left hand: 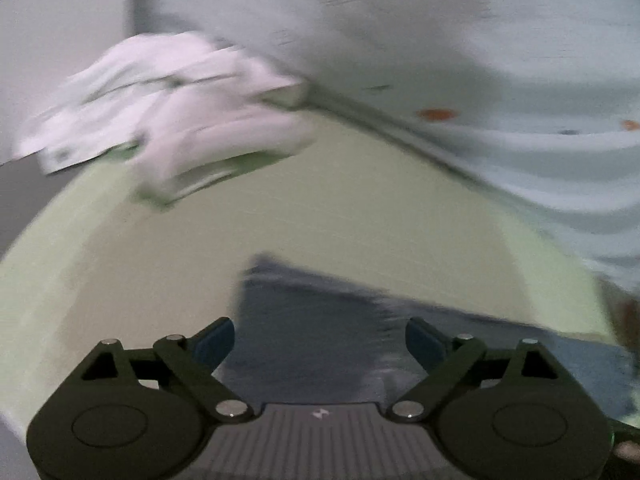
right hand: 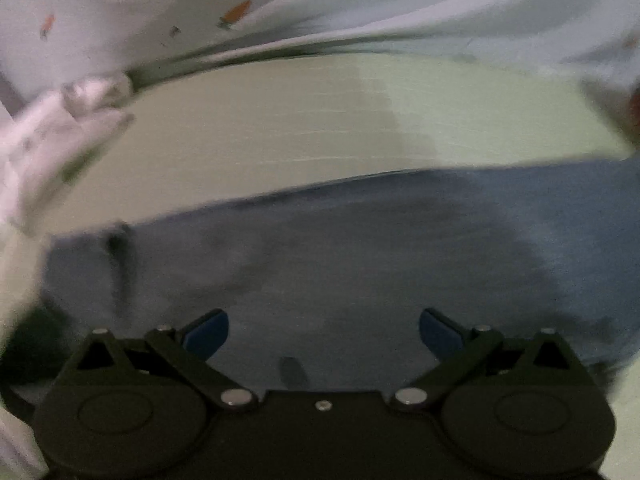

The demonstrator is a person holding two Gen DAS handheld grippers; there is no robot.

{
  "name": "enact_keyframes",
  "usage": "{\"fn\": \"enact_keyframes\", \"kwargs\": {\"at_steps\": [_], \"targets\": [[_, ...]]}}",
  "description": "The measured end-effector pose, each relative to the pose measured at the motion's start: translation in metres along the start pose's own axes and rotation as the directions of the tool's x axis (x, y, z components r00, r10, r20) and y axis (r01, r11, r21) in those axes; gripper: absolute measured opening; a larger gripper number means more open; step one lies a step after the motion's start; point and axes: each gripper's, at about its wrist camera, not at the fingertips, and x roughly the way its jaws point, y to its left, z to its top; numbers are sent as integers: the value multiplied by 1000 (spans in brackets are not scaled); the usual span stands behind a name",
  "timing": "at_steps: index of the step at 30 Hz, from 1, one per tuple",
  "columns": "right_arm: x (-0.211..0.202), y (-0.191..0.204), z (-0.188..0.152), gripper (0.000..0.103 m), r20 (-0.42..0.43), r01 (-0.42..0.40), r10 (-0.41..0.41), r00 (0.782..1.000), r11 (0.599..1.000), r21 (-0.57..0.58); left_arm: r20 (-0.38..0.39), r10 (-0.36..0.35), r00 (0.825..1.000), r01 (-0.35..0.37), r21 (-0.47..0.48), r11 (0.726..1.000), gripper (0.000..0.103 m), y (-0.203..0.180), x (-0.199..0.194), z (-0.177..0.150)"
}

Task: Fold clothes
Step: 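Fold the cuff over the jeans with the left gripper and release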

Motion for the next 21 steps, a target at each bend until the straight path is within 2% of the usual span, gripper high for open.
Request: {"fn": "enact_keyframes", "kwargs": {"at_steps": [3, 4, 7, 9, 13, 17, 21], "targets": [[17, 16, 6, 103, -48, -121, 126, 991, 989, 84, -63, 74, 995, -79, -85, 993, 92, 27, 13, -6], [21, 25, 6, 103, -58, -137, 141, 988, 988, 78, -92, 83, 992, -93, -107, 990, 92, 35, 19, -8], [26, 47, 0, 103, -72, -150, 151, 986, 988, 17, -149, 79, 986, -93, -95, 991, 92, 46, 31, -21], [27, 55, -3, 103, -82, -161, 160, 984, 987, -6, -188, 40, 981, -55, -75, 996, 92, 47, 36, -30], [28, 54, -10, 103, -109, -169, 171, 979, 985, 33, -281, -22, 959, 24, 2, 1000, 92, 39, 42, -49], [25, 57, -12, 103, -96, -179, 185, 978, 981, 69, -344, 16, 939, 25, 114, 993, 94, 27, 41, -69], [29, 71, -9, 103, -95, -225, 228, 969, 973, 44, -349, 2, 937, 35, 101, 994, 95, 33, 41, -70]]}}
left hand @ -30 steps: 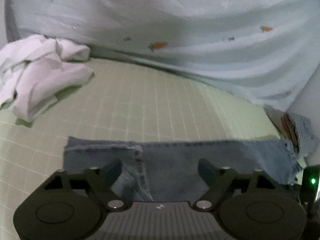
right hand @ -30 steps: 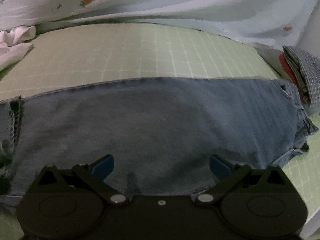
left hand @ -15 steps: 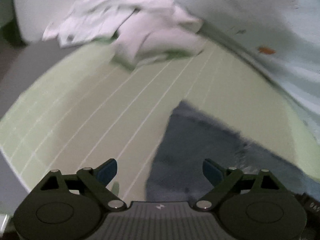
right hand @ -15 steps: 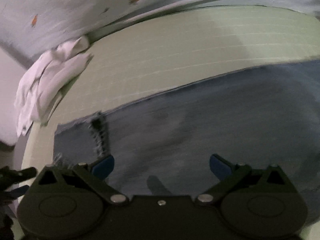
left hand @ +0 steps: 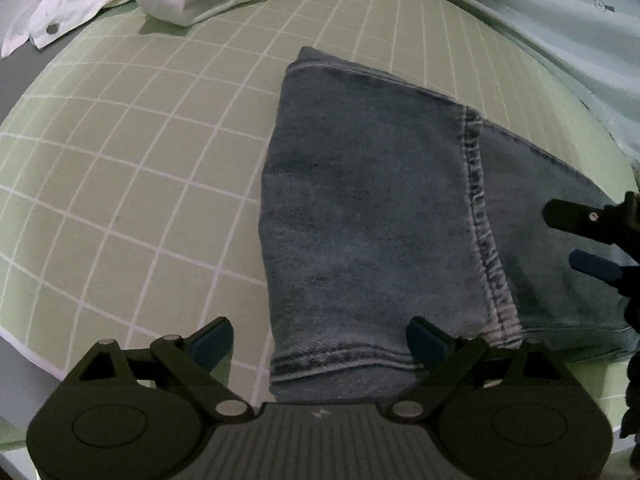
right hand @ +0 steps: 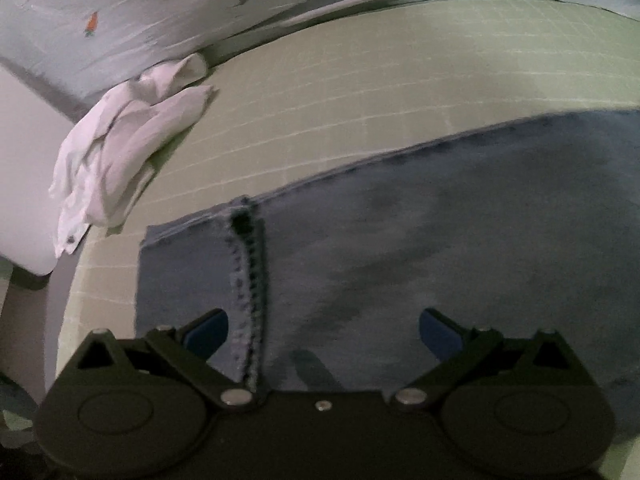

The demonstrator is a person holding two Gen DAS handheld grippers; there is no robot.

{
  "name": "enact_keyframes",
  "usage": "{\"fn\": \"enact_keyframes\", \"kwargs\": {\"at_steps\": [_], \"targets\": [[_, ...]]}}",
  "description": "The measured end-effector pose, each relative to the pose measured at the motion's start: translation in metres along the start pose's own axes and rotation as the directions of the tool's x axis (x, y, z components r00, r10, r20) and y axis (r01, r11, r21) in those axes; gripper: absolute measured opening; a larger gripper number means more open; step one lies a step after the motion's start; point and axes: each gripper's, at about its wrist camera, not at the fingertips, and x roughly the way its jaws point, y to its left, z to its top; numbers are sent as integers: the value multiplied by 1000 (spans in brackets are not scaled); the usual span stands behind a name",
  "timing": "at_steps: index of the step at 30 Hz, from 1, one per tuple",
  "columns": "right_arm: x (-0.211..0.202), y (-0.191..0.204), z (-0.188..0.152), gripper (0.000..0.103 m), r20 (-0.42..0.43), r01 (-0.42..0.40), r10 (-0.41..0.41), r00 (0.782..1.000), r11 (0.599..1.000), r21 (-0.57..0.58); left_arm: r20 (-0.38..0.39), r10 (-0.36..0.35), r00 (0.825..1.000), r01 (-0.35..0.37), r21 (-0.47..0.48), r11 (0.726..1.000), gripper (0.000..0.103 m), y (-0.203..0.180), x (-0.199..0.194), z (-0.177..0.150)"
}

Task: Fold clothes
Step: 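Fold the cuff over the jeans with the left gripper and release, then grasp the jeans hem with the right gripper while the left gripper holds the jeans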

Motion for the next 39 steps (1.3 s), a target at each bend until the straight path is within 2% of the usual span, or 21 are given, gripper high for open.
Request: {"fn": "enact_keyframes", "kwargs": {"at_steps": [6, 7, 11, 15, 17, 18, 20, 21, 23, 26, 28, 32, 36, 39], "targets": [[31, 39, 1, 102, 8, -83, 86, 996, 981, -177, 37, 8, 999, -7, -26, 1000, 95, 9, -10, -6], [35, 45, 1, 98, 16, -93, 98, 995, 974, -206, 55, 15, 998, -13, -36, 999, 95, 13, -13, -7], [51, 65, 1, 89, 48, -76, 97, 994, 941, -331, 95, 38, 995, -28, -99, 995, 96, 31, -25, -10], [67, 74, 4, 87, 67, -32, 63, 996, 921, -389, 83, 43, 996, -32, -125, 992, 97, 38, -21, -8], [70, 76, 4, 83, 83, -26, 66, 994, 910, -415, 74, 53, 996, -44, -121, 992, 98, 38, -17, -7], [71, 78, 5, 79, 86, -30, 73, 994, 908, -419, 70, 53, 996, -44, -125, 991, 99, 38, -16, -6], [72, 81, 5, 55, 89, -43, 90, 992, 903, -427, 65, 50, 997, -40, -136, 990, 100, 39, -15, -5], [73, 82, 6, 49, 93, -44, 92, 991, 903, -428, 65, 52, 997, -42, -139, 989, 100, 38, -14, -4], [74, 80, 9, 30, 91, -52, 98, 991, 909, -414, 66, 58, 996, -48, -142, 989, 100, 38, -14, -1], [73, 73, 15, 18, 61, -101, 133, 989, 921, -376, 78, 80, 994, -70, -133, 989, 100, 33, -14, 5], [66, 71, 16, 17, 60, -115, 146, 987, 925, -361, 102, 91, 991, -78, -130, 988, 100, 31, -18, 9], [32, 74, 17, 16, 117, -104, 162, 980, 915, -390, 136, 101, 986, -82, -139, 987, 100, 29, -24, 18], [-9, 67, 27, 16, 191, -46, 136, 972, 909, -413, 132, 83, 988, -67, -116, 991, 100, 23, -19, 22], [-31, 52, 39, 16, 226, 8, 89, 970, 917, -398, 116, 55, 992, -47, -65, 997, 100, 9, -12, 22]]}}
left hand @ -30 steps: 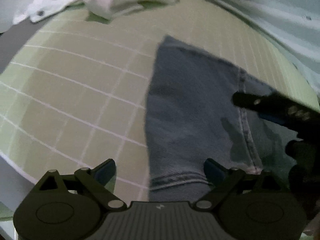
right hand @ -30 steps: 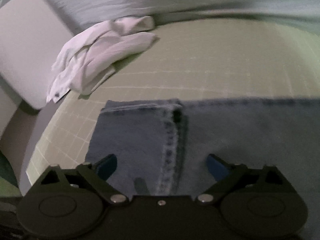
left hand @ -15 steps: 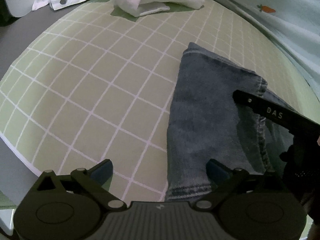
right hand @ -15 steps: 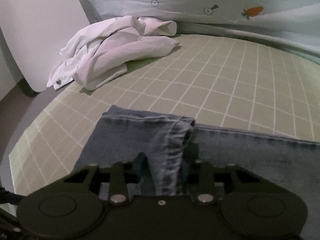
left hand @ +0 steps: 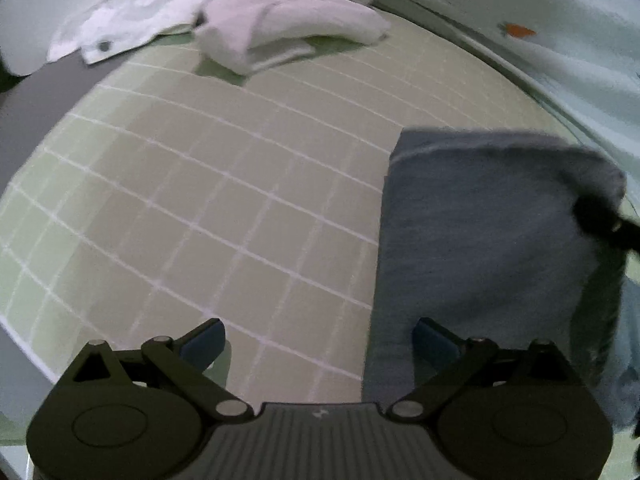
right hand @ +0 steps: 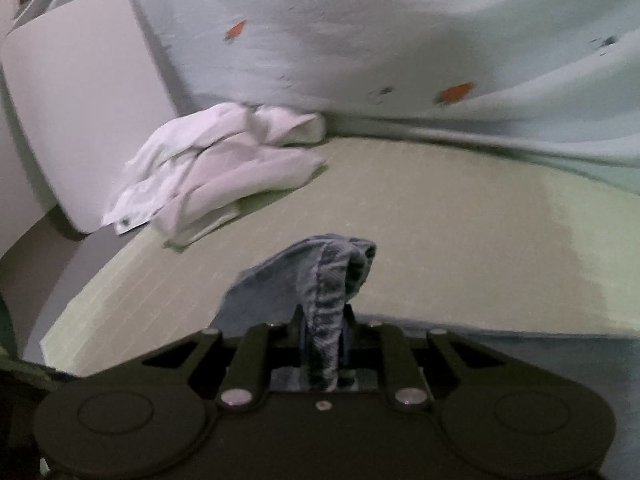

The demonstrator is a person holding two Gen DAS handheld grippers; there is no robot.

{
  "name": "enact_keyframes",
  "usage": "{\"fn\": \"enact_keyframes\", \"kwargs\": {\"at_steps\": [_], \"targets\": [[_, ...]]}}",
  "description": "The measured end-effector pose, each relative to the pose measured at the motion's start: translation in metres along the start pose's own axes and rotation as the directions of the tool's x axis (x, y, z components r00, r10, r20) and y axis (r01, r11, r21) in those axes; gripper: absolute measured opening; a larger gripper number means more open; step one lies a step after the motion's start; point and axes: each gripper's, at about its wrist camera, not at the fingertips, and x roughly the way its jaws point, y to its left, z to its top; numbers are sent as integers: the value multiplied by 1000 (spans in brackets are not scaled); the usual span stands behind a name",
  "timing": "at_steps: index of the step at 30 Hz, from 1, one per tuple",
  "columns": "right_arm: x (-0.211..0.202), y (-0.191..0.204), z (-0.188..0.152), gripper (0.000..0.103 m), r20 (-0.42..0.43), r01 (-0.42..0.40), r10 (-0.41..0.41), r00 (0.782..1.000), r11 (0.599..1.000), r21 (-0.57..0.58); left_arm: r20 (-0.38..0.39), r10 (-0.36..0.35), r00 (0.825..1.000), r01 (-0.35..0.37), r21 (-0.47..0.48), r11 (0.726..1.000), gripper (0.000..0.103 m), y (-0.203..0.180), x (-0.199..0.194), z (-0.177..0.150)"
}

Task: Fold clothes

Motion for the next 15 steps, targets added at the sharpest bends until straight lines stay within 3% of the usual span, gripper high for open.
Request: {"fn": "enact_keyframes", "kwargs": {"at_steps": [6, 9, 14, 15], "targets": [[1, -41, 1, 21, -88, 154, -150, 985, 987, 43, -24, -29, 999, 32, 146, 989, 100, -33, 10, -2], [19, -50, -13, 34, -179, 251, -237, 955, 966, 60, -47, 7, 999, 3, 199, 980, 100, -42, 18, -5], [31, -49, -46, 75, -290, 298, -267, 919, 952, 70, -47, 25, 999, -14, 221, 975, 100, -45, 20, -9], [32, -48, -52, 78, -314, 305, -274, 909, 951, 55, -45, 29, 999, -18, 223, 975, 100, -46, 20, -9]]}}
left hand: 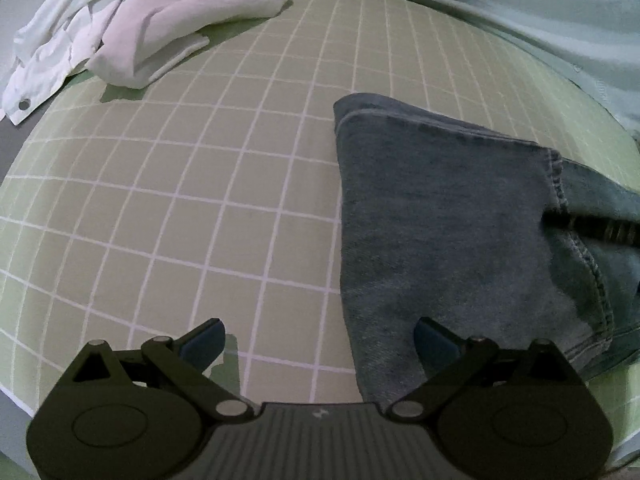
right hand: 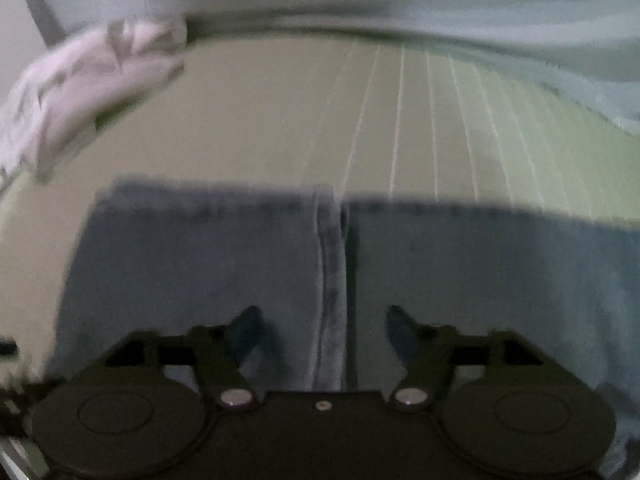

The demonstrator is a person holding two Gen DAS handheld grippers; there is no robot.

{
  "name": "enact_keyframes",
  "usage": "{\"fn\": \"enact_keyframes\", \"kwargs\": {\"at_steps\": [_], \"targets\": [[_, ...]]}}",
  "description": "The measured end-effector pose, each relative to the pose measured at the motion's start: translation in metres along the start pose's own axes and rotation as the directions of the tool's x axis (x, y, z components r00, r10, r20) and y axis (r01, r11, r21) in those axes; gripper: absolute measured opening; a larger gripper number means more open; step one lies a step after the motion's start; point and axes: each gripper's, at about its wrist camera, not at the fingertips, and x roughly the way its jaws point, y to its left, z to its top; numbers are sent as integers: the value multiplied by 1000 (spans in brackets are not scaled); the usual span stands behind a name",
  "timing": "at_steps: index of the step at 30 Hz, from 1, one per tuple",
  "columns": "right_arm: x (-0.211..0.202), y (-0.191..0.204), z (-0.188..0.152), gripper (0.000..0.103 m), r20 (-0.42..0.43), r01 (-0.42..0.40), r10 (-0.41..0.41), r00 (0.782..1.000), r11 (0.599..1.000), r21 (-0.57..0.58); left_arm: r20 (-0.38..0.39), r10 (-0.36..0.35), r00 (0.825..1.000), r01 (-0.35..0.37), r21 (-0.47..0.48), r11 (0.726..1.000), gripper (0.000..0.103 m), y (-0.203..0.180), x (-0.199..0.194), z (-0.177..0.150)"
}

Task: Fold clothes

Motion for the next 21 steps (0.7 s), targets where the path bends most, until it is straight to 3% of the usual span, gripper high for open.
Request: {"fn": "enact_keyframes", "kwargs": {"at_steps": [3, 5, 10, 16, 21], "targets": [[0, 1, -17, 88, -17, 5, -5, 1000, 1000, -1, 9, 17, 1000, -17, 18, 1000, 100, -5, -3, -2], [-4, -5, -24, 99, -27, 2, -1, 1000, 1000, 17, 17, 32, 999, -32, 38, 999, 100, -10, -6, -2], [-13, -24, -34, 101, -19, -32, 34, 999, 996, 84, 44, 57, 997, -61, 93, 994, 100, -23, -14, 0], [-47, -52, -49, 101, 69, 42, -51, 996, 991, 127, 127, 58, 990, -78, 160, 984, 100, -51, -33, 10], [-64, -110, -72, 101, 80, 79, -102, 992, 965, 249, 179, 34, 983, -70, 199, 978, 100, -89, -46, 14]]}}
